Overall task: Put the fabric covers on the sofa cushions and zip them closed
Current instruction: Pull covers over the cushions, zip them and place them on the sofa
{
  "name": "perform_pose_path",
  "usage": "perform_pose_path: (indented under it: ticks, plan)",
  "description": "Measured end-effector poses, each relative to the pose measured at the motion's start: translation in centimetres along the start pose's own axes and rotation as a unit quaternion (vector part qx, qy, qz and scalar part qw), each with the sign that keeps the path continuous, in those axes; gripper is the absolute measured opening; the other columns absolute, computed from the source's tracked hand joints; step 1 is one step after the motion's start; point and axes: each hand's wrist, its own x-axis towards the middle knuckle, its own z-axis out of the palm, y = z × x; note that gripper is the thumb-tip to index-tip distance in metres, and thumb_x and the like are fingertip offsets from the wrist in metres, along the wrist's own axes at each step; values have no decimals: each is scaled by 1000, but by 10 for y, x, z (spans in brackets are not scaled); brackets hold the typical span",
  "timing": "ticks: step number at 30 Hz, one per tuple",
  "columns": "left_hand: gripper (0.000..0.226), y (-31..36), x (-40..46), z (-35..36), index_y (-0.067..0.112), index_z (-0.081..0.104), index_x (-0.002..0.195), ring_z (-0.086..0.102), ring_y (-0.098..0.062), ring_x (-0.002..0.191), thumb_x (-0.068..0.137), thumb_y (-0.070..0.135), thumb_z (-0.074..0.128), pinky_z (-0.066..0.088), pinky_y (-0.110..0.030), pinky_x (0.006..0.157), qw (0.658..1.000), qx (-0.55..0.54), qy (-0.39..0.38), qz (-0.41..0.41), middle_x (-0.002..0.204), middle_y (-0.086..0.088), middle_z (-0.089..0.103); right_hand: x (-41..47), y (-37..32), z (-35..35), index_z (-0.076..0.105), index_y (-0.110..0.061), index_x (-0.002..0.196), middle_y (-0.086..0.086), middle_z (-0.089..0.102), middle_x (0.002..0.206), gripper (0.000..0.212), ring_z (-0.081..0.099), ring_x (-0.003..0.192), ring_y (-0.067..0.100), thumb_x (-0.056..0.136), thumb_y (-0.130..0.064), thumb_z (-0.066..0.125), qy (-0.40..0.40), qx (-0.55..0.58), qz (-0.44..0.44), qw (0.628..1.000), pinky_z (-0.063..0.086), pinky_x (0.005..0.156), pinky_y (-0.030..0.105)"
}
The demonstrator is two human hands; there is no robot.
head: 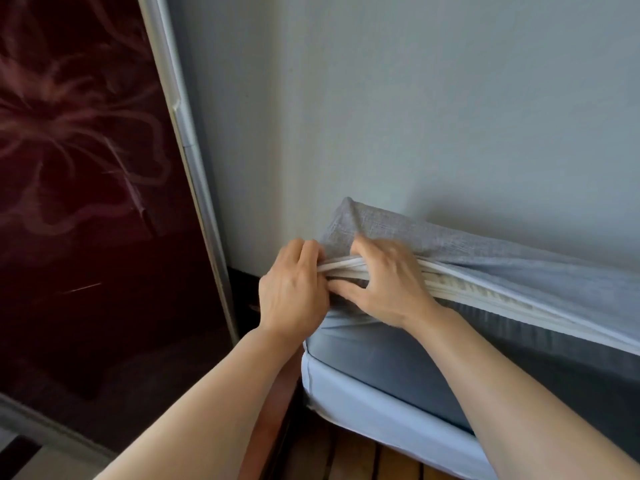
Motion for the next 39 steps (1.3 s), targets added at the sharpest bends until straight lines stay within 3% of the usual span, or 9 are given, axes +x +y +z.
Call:
perform_pose_path:
  ticks: [3,6,12,18,21,25,30,34,39]
  plan:
    - [52,-7,-17,-3,20,37,111,46,-21,94,65,15,59,43,-30,53,992,-52,-116,20,108,1,36,-5,-2,-15,42,-20,92,-5,54,89,57,50,84,19,62,-57,72,-103,-49,-15,993,27,77,30]
    - [52,-4,-9,-3,14,43,112,48,-24,87,67,8,68,38,-30,55,991,-23,-129,-21,106,-3,38,-3,-9,-13,45,-17,96,-1,59,95,48,53,89,22,68,-43,74,-93,-99,5,991,26,76,32]
    - [37,2,4,10,9,50,78,24,-23,44,50,-6,67,6,-17,42,995,59,-80,4,74,-6,46,-14,-37,10,42,-21,50,-2,49,40,45,47,34,23,34,-1,79,25,-194,73,978,18,46,21]
    - [43,-7,1,8,17,32,63,30,-27,39,51,-7,66,14,-18,41,994,51,-92,8,56,2,37,-32,-41,27,48,-16,56,0,48,47,16,49,44,23,64,-7,38,130,-171,5,977,26,47,24]
    - [45,-6,15,-6,13,41,61,44,-30,35,42,1,80,19,-17,40,985,109,-119,60,54,-4,45,-39,-30,13,48,-14,68,4,50,64,15,50,61,25,67,-2,56,121,-187,-10,975,33,54,30]
    - [59,7,25,-17,9,54,68,52,-28,61,25,24,91,31,-27,46,961,186,-134,154,69,-8,51,-68,1,-19,53,-11,73,7,52,73,20,52,68,29,69,-14,73,117,-233,92,961,39,57,34]
    - [73,73,22,1,11,57,79,54,-30,74,23,44,91,34,-31,55,947,146,-172,228,83,-9,54,-117,52,-60,54,-9,73,10,51,72,27,52,65,31,61,7,71,124,-314,170,926,38,54,36]
    - [69,149,8,30,17,48,112,47,-26,101,60,50,79,29,-32,74,935,126,-205,260,110,-5,48,-162,96,-104,53,-3,77,18,51,72,29,52,62,34,55,16,54,149,-347,266,887,37,51,36]
    - [71,228,-17,64,17,59,81,55,-22,65,19,33,91,26,-28,54,930,155,-195,270,74,0,55,-196,127,-139,46,-6,84,8,47,47,39,47,37,28,51,13,54,122,-334,174,918,28,41,26]
